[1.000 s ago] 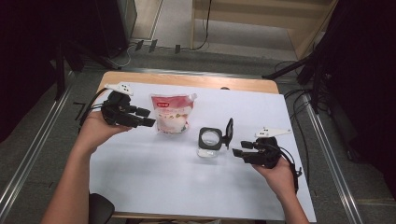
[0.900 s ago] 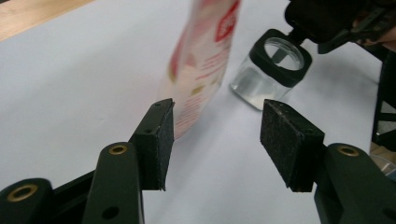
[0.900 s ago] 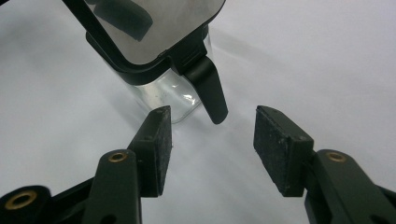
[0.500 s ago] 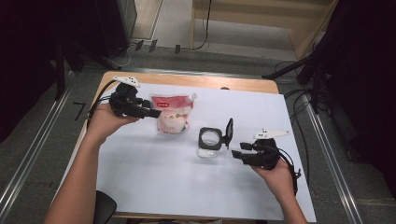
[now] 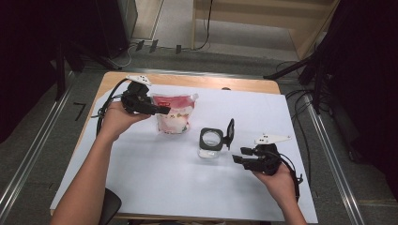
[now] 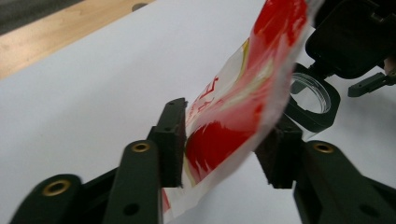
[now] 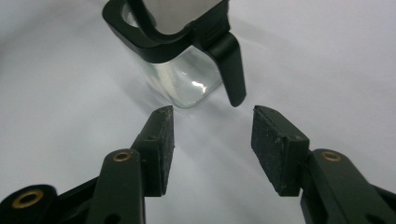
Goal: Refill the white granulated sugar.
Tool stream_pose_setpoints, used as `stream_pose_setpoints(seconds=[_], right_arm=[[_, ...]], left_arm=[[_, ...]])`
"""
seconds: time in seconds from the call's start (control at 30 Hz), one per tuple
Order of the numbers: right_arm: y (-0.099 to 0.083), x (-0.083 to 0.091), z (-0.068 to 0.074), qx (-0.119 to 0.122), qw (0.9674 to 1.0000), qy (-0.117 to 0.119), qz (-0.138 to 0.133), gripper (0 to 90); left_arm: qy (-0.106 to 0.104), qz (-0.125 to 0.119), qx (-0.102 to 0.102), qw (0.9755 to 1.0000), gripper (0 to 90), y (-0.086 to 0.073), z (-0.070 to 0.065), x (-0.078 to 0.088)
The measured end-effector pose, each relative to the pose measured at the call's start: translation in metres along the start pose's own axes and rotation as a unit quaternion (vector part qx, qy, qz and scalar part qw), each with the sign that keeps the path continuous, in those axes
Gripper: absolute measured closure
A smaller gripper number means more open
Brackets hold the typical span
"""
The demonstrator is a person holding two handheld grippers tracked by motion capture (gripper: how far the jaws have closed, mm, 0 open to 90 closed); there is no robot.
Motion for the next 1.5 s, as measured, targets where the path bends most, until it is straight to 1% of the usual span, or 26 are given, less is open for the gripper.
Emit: stream_pose_setpoints(seconds=[0.13,0.17,0.2,0.23,0.27,0.33,0.4,0.47,0.53,0.57,0.6,0.63,0.73,0.83,0.93,0.97,1.03,1.1,1.13,1.23,1.3,1.33,1.37,1.4,1.43,1.5], right_arm=[[0.001,-0.004,0.004,0.006,0.9999,0.008,0.002,50.5],[0.001,-0.005,0.005,0.007,0.9999,0.008,0.002,50.6],[0.001,-0.005,0.006,0.01,0.9999,0.01,0.003,50.9],[0.001,-0.006,0.007,0.012,0.9999,0.01,0.003,51.1],[0.002,-0.007,0.008,0.014,0.9998,0.012,0.004,51.4],[0.002,-0.008,0.009,0.017,0.9997,0.012,0.006,52.0],[0.003,-0.008,0.011,0.02,0.9997,0.015,0.007,52.2],[0.004,-0.009,0.014,0.02,0.9997,0.016,0.007,52.1],[0.004,-0.009,0.016,0.022,0.9996,0.018,0.004,51.9],[0.004,-0.009,0.017,0.026,0.9995,0.017,0.005,51.9],[0.004,-0.009,0.019,0.028,0.9994,0.017,0.006,52.0],[0.005,-0.009,0.02,0.032,0.9993,0.02,0.007,52.0],[0.006,-0.01,0.026,0.036,0.999,0.024,0.004,52.2],[0.008,-0.01,0.032,0.037,0.9989,0.03,0.002,53.5],[0.011,-0.01,0.04,0.043,0.9984,0.036,-0.002,53.5],[0.012,-0.01,0.043,0.048,0.9981,0.038,-0.002,53.7],[0.014,-0.011,0.049,0.055,0.9975,0.044,-0.001,54.3],[0.016,-0.011,0.055,0.06,0.997,0.048,-0.003,54.5],[0.017,-0.011,0.059,0.064,0.9966,0.051,-0.006,54.4],[0.021,-0.011,0.07,0.075,0.9955,0.056,-0.016,54.3],[0.023,-0.014,0.076,0.083,0.9948,0.057,-0.016,54.3],[0.024,-0.016,0.078,0.087,0.9945,0.056,-0.014,54.4],[0.025,-0.018,0.08,0.087,0.9948,0.053,-0.01,54.4],[0.026,-0.021,0.082,0.087,0.9949,0.051,-0.008,54.1],[0.027,-0.024,0.083,0.083,0.9952,0.05,-0.01,52.9],[0.029,-0.031,0.085,0.079,0.9955,0.05,-0.014,51.8]], left_arm=[[-0.008,-0.004,0.002,1.0,68.4,-0.001,0.0,-0.003],[-0.012,-0.002,0.005,0.9999,71.7,-0.001,0.0,-0.004],[-0.018,-0.001,0.009,0.9998,73.3,-0.001,0.001,-0.005],[-0.018,0.001,0.011,0.9998,74.7,-0.001,0.001,-0.005],[-0.022,0.002,0.013,0.9997,76.3,-0.001,0.001,-0.005],[-0.021,0.0,0.014,0.9997,80.5,-0.001,0.0,-0.006],[-0.033,0.001,0.02,0.9992,85.8,-0.001,-0.001,-0.007],[-0.029,-0.004,0.008,0.9995,90.0,-0.001,-0.002,-0.006],[-0.03,0.0,-0.003,0.9995,90.0,0.001,-0.005,-0.005],[-0.027,0.002,-0.007,0.9996,90.0,0.003,-0.006,-0.003],[-0.026,0.006,-0.006,0.9996,90.0,0.004,-0.007,-0.002],[-0.024,0.01,-0.003,0.9996,90.0,0.006,-0.008,0.0],[-0.035,0.019,0.003,0.9992,90.0,0.009,-0.01,0.004],[-0.057,0.026,0.018,0.9979,90.0,0.012,-0.012,0.008],[-0.075,0.019,0.035,0.9964,90.0,0.013,-0.013,0.011],[-0.074,0.018,0.041,0.9962,90.0,0.014,-0.014,0.013],[-0.074,0.016,0.04,0.9963,90.0,0.016,-0.016,0.017],[-0.072,0.013,0.034,0.9967,90.0,0.018,-0.02,0.022],[-0.067,0.011,0.031,0.9972,90.0,0.019,-0.021,0.024],[-0.066,0.008,0.03,0.9973,90.0,0.019,-0.023,0.031],[-0.06,0.008,0.022,0.9979,90.0,0.02,-0.025,0.036],[-0.06,0.012,0.022,0.9979,90.0,0.021,-0.026,0.039],[-0.055,0.011,0.018,0.9983,90.0,0.022,-0.027,0.041],[-0.055,0.012,0.018,0.9982,90.0,0.023,-0.029,0.044],[-0.053,0.013,0.021,0.9983,90.0,0.023,-0.03,0.046],[-0.053,0.006,0.017,0.9984,90.0,0.024,-0.033,0.05]])
Point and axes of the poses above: each handheld gripper's, and its own axes: x roughly backward along the jaws, y roughly out of its top, z roughly to its left, the point moved 1 cm from there along -x, roughly forward along the jaws, and after that the axes turned 14 degrees about y, right-handed, at the moved point
